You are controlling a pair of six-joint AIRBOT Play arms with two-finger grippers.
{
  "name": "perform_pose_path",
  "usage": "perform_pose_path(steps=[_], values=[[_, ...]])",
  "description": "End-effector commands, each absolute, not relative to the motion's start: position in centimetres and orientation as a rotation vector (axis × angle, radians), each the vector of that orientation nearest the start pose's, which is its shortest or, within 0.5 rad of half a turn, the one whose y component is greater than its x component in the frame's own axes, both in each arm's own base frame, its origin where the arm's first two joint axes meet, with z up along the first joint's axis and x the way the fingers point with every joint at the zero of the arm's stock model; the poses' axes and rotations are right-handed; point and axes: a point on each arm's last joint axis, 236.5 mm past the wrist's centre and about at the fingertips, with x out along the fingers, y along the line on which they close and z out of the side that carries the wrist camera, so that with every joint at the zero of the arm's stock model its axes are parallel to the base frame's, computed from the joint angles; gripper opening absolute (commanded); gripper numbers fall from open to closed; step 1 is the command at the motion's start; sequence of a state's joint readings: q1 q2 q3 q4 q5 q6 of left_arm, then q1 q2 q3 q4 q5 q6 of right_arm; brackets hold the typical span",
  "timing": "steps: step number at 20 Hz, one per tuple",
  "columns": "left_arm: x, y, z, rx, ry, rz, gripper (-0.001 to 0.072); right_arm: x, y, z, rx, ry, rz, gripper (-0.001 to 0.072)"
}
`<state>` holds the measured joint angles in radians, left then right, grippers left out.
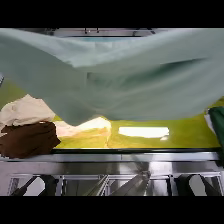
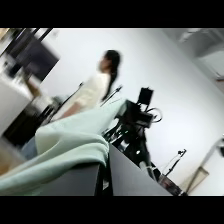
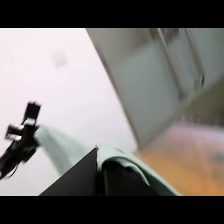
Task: Fold the shirts.
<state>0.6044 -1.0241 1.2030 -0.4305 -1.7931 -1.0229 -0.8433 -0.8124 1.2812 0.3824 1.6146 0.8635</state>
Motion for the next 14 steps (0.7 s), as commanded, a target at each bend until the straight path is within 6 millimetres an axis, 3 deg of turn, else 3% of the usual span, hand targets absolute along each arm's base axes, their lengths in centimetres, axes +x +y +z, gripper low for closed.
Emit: perform_pose_path(steps=[1, 2, 4, 6, 8, 10, 14], values=[[22.2, -6.6, 45.3, -0.734, -0.033, -1.332, 0.0026, 22.5, 5.4, 50.0, 0.376, -0.342, 0.846, 0.0022], [23.6, -6.1, 44.3, -0.684, 0.029, -1.226, 0.0026, 24.1, 4.6, 48.8, 0.374, -0.285, 0.775, 0.0021], [27.4, -4.8, 41.0, -0.63, 0.193, -1.013, 0.0027, 27.9, 2.2, 43.5, 0.378, -0.06, 0.592, 0.0022], [30.3, -4.7, 38.1, -0.601, 0.322, -0.959, 0.0026, 30.8, -0.6, 37.1, 0.388, 0.165, 0.428, 0.0021], [33.7, -5.9, 34.7, -0.609, 0.448, -0.977, 0.0026, 32.7, -1.8, 31.8, 0.409, 0.306, 0.378, 0.0021], [37.2, -8.1, 29.3, -0.603, 0.628, -0.993, 0.0026, 34.6, -1.4, 26.8, 0.506, 0.406, 0.413, 0.0021], [44.1, -12.1, 16.5, -0.563, 0.937, -0.95, 0.0026, 39.4, -1.6, 16.4, 0.613, 0.54, 0.405, 0.0021]])
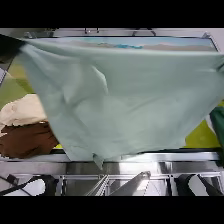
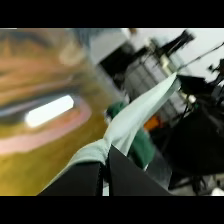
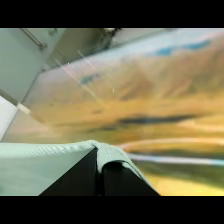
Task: Fold the shirts.
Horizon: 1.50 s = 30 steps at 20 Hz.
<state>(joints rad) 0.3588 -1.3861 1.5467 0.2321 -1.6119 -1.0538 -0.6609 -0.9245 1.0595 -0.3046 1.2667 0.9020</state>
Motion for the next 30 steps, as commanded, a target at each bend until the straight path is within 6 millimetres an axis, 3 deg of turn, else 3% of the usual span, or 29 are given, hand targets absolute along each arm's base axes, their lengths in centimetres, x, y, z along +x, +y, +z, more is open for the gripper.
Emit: perform_pose_path(steps=[1, 4, 7, 10, 13, 18, 21, 27, 28, 29, 30], values=[[45.9, -12.5, 14.1, -0.567, 0.969, -0.933, 0.0026, 40.8, -1.7, 13.6, 0.637, 0.58, 0.395, 0.0021], [50.3, -13.4, 8.3, -0.621, 1.034, -0.921, 0.0025, 44.7, -2.2, 6.8, 0.732, 0.641, 0.375, 0.0021], [54.1, -12.7, 4.5, -0.674, 1.047, -0.875, 0.0025, 48.3, -3.7, 3.3, 0.895, 0.579, 0.368, 0.0021], [55.7, -12.3, 2.0, -0.707, 1.076, -0.866, 0.0025, 50.5, -4.6, 0.0, 0.969, 0.594, 0.367, 0.0021], [55.0, -12.4, -0.8, -0.753, 1.146, -0.861, 0.0025, 50.2, -3.9, -2.3, 1.01, 0.65, 0.43, 0.0021], [51.1, -10.2, -4.5, -0.775, 1.343, -0.826, 0.0017, 45.7, -4.3, -7.6, 0.878, 0.899, 0.422, 0.0021], [49.2, -9.4, -5.9, -0.73, 1.458, -0.782, 0.0017, 45.2, -4.8, -8.2, 0.855, 0.922, 0.415, 0.0022], [46.9, -10.7, -7.3, -0.62, 1.578, -0.785, 0.0022, 44.7, -5.0, -8.5, 0.876, 0.956, 0.391, 0.0028], [46.7, -10.7, -7.1, -0.628, 1.591, -0.784, 0.0143, 44.3, -5.3, -8.5, 0.866, 0.974, 0.38, 0.0042], [46.5, -10.6, -6.8, -0.635, 1.606, -0.777, 0.0252, 43.9, -5.7, -8.6, 0.856, 0.999, 0.362, 0.0152], [46.5, -10.1, -6.3, -0.639, 1.61, -0.777, 0.0252, 43.4, -6.1, -8.6, 0.841, 1.033, 0.344, 0.0256]])
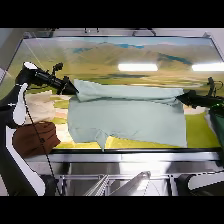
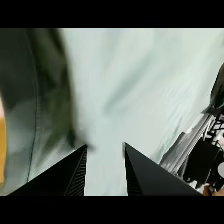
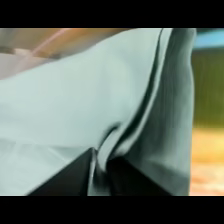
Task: Fold the shirts.
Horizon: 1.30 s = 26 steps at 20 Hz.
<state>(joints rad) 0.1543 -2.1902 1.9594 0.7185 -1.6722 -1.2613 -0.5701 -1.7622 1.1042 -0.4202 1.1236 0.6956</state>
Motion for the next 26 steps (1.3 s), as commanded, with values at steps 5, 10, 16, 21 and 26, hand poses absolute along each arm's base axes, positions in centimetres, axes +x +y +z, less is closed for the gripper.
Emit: perform_pose_path(steps=[5, 10, 16, 21, 26], values=[[45.8, -8.0, -3.4, -0.679, 1.648, -0.742, 0.0252, 38.8, -9.7, -7.9, 0.777, 1.213, 0.178, 0.0254], [41.8, -6.5, -2.1, -0.774, 1.673, -0.696, 0.0251, 28.8, -10.9, -7.8, 0.736, 1.513, -0.002, 0.0139], [32.4, -3.8, -6.6, -0.752, 1.726, -0.458, 0.0249, 20.0, -6.7, -11.2, 0.848, 1.513, -0.157, 0.0463], [27.1, -4.6, -7.6, -0.819, 1.743, -0.435, 0.0249, 21.8, -3.6, -13.1, 0.954, 1.41, -0.039, 0.0463], [24.3, -5.7, -9.8, -0.846, 1.751, -0.383, 0.0249, 25.4, -1.1, -13.0, 1.11, 1.278, 0.123, 0.0049]])
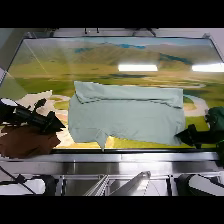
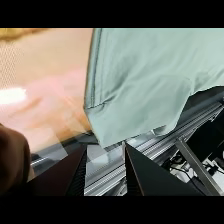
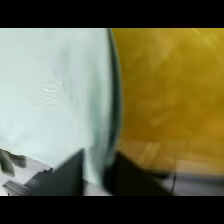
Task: Fold the shirts.
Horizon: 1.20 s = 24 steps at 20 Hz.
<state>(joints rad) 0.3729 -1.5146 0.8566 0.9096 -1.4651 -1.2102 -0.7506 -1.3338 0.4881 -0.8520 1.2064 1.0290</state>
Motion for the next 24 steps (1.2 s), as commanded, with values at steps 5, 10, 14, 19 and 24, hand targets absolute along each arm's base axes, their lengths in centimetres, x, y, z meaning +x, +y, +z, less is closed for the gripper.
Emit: perform_pose_path(steps=[5, 10, 14, 19, 24], values=[[22.0, -8.3, -12.3, -0.811, 1.853, -0.402, 0.0249, 26.1, -0.8, -12.0, 1.126, 1.262, 0.171, 0.0022], [24.9, -13.4, -12.8, -0.828, 1.782, -0.512, 0.0227, 27.7, -0.2, -9.8, 1.202, 1.202, 0.234, 0.0022], [27.3, -15.3, -10.7, -0.78, 1.747, -0.615, 0.0023, 27.7, 0.5, -8.0, 1.227, 1.211, 0.31, 0.0022], [26.4, -13.8, -5.9, -0.759, 1.784, -0.718, 0.0021, 26.3, 0.0, -7.1, 1.202, 1.332, 0.31, 0.0022], [25.1, -9.7, -4.5, -0.886, 1.702, -0.61, 0.0021, 22.9, -4.2, -9.1, 1.044, 1.562, 0.067, 0.0022]])
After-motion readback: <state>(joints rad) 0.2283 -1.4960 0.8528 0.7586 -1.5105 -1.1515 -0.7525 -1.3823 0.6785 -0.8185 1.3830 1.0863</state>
